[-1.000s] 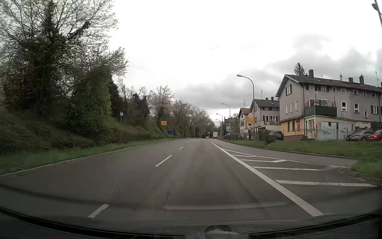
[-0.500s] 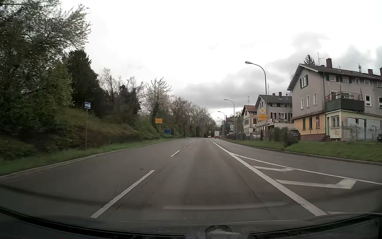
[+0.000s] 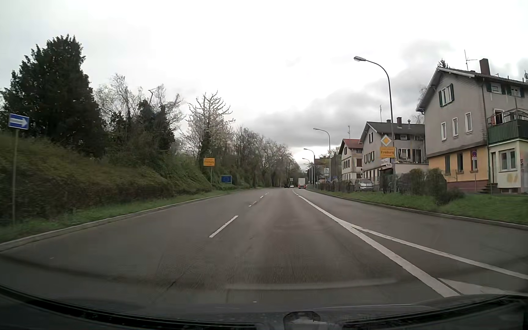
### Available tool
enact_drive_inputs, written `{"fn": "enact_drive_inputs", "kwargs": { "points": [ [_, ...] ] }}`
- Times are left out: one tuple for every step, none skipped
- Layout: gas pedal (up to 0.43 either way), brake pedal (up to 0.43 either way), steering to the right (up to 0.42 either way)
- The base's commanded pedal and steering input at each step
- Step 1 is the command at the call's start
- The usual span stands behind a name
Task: Follow the waypoints while adhering to traffic rules and regulations
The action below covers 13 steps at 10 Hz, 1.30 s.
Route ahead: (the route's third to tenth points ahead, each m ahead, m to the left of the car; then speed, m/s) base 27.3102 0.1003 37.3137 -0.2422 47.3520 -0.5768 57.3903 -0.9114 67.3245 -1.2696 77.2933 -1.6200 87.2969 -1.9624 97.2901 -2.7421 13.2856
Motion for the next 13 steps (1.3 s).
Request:
{"fn": "enact_drive_inputs", "kwargs": {
  "points": [
    [0.0,0.0,0.001],
    [0.0,0.0,0.001],
    [0.0,0.0,0.001],
    [0.0,0.0,0.003],
    [0.0,0.0,0.004],
    [0.0,0.0,0.005],
    [0.0,0.0,0.005],
    [0.0,0.0,0.006],
    [0.0,0.0,0.006],
    [0.0,0.0,0.006],
    [0.0,0.0,0.006],
    [0.0,0.0,0.006],
    [0.02,0.0,0.006]
  ]
}}
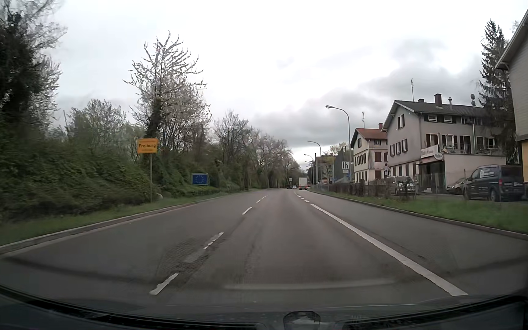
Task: Follow the waypoints while adhering to traffic rules and regulations
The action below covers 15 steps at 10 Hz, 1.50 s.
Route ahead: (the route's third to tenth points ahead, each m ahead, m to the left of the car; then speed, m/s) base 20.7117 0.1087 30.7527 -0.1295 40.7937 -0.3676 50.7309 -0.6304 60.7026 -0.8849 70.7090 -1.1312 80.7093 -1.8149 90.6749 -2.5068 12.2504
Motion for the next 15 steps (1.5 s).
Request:
{"fn": "enact_drive_inputs", "kwargs": {
  "points": [
    [0.039,0.0,0.007],
    [0.059,0.0,0.007],
    [0.079,0.0,0.007],
    [0.079,0.0,0.007],
    [0.087,0.0,0.007],
    [0.087,0.0,0.007],
    [0.087,0.0,0.007],
    [0.098,0.0,0.007],
    [0.11,0.0,0.006],
    [0.11,0.0,0.005],
    [0.11,0.0,0.005],
    [0.11,0.0,0.004],
    [0.11,0.0,0.004],
    [0.11,0.0,0.004],
    [0.11,0.0,0.003]
  ]
}}
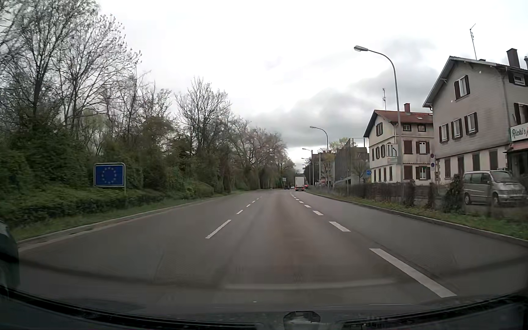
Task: Follow the waypoints while adhering to traffic rules and regulations
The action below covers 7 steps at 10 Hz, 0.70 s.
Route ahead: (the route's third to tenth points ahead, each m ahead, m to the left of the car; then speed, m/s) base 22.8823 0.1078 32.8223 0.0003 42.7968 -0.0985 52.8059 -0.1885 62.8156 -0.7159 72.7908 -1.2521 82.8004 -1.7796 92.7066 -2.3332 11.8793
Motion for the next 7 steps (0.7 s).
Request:
{"fn": "enact_drive_inputs", "kwargs": {
  "points": [
    [0.11,0.0,0.003],
    [0.11,0.0,0.002],
    [0.11,0.0,0.002],
    [0.11,0.0,0.002],
    [0.11,0.0,0.002],
    [0.11,0.0,0.002],
    [0.11,0.0,0.002]
  ]
}}
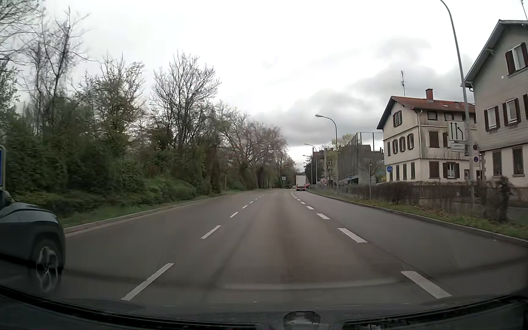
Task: Follow the waypoints while adhering to traffic rules and regulations
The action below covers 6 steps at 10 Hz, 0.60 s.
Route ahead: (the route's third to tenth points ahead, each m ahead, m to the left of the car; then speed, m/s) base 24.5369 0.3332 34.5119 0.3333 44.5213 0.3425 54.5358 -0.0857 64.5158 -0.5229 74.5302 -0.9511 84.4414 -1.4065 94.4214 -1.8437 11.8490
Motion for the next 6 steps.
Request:
{"fn": "enact_drive_inputs", "kwargs": {
  "points": [
    [0.11,0.0,0.002],
    [0.11,0.0,0.002],
    [0.11,0.0,0.002],
    [0.11,0.0,0.002],
    [0.11,0.0,0.002],
    [0.11,0.0,0.002]
  ]
}}
